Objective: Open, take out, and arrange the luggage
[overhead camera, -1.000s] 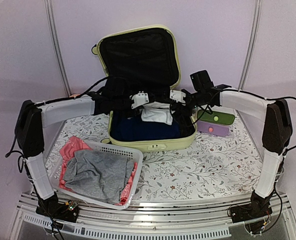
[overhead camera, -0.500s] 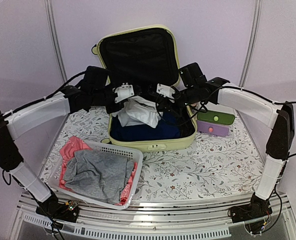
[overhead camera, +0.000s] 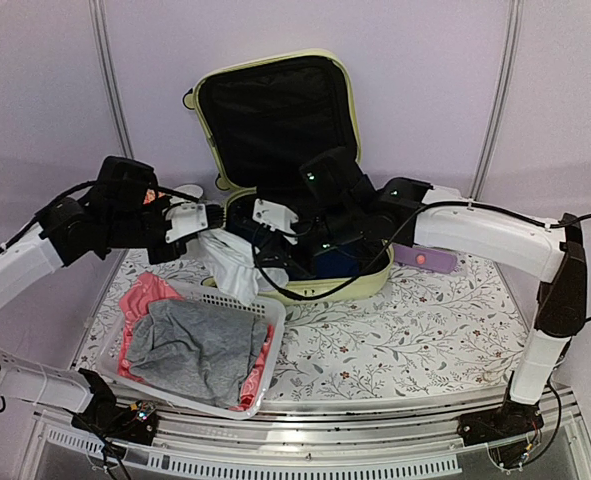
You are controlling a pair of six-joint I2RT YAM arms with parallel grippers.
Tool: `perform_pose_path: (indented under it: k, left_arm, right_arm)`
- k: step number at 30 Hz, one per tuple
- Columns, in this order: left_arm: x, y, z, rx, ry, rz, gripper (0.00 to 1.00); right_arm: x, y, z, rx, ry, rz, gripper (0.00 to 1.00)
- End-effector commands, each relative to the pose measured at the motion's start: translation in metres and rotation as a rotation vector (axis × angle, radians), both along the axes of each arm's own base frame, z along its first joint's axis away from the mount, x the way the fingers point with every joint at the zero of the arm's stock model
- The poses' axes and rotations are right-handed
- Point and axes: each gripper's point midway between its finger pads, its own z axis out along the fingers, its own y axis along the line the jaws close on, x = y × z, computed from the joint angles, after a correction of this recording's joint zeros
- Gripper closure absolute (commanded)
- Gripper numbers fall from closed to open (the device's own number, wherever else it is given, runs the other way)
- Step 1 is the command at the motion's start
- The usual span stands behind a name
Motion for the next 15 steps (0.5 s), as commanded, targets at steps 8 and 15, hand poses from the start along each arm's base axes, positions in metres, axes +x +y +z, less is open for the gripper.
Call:
perform_pose_path:
  k: [8,15]
  left_arm:
    - [-0.090,0.031,0.031,-0.121,-0.019,-0.142,1.00]
    - [-0.105,0.041,-0.006,-0.081,0.121,-0.113,1.00]
  right_arm:
    - [-0.060,0.041,-0.008,0.021,0.052,0.079,0.98]
    - [-0.083,0.053,-0.038,-0.010,0.100,0.106,0.98]
